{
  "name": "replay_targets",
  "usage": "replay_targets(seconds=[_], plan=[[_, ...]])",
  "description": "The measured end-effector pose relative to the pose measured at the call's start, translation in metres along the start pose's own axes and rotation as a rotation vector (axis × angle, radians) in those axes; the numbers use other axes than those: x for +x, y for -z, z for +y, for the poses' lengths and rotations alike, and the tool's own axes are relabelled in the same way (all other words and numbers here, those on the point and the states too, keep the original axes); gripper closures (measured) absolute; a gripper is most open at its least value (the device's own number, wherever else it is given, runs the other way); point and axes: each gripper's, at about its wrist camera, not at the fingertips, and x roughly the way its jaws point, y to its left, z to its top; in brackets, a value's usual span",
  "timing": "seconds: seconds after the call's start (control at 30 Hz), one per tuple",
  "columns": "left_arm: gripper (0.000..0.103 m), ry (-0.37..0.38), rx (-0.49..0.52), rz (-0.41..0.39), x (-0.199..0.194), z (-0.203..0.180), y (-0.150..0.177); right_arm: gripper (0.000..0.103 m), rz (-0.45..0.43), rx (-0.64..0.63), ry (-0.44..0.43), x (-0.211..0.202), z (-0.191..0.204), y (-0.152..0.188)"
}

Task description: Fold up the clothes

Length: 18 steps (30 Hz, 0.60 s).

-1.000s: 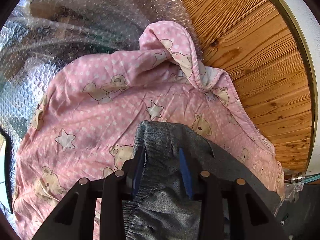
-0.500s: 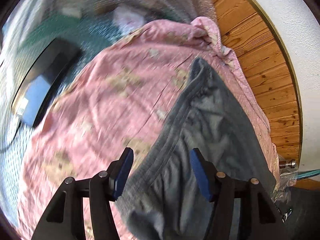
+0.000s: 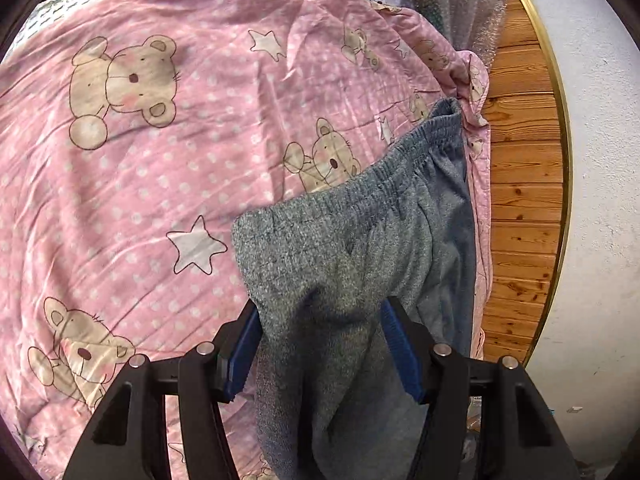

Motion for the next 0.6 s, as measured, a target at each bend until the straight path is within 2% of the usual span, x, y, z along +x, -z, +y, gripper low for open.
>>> replay_targets(seconds=[0.03, 0.1, 0.17, 0.3, 0.4, 0.53, 0.6], plan=[[0.100, -0.003, 0.017, -0.008, -0.003, 0.000, 0.000, 0.061, -0.003, 0.025, 0.010, -0.004, -0.012, 0.007], [0.101, -0.011, 0.069, -0.051, -0.029, 0.008, 0.001, 0.061, -0.004, 0.079, 0.022, -0.012, -0.035, 0.025], [0.101, -0.026, 0.055, -0.044, -0.047, 0.034, 0.002, 0.061, 0.011, 0.143, 0.030, -0.012, -0.061, 0.044], [0.100, -0.060, 0.050, -0.014, -0.049, 0.070, -0.005, 0.061, 0.052, 0.273, 0.024, -0.003, -0.105, 0.082], [0.100, -0.053, 0.071, 0.002, -0.042, 0.072, -0.008, 0.058, 0.050, 0.403, -0.027, 0.001, -0.137, 0.096], [0.100, -0.031, 0.052, 0.003, -0.038, 0.077, -0.008, 0.051, -0.020, 0.566, -0.103, 0.001, -0.177, 0.095], [0.100, -0.027, 0.049, -0.002, -0.039, 0.076, -0.006, 0.050, -0.031, 0.624, -0.180, 0.009, -0.192, 0.092]])
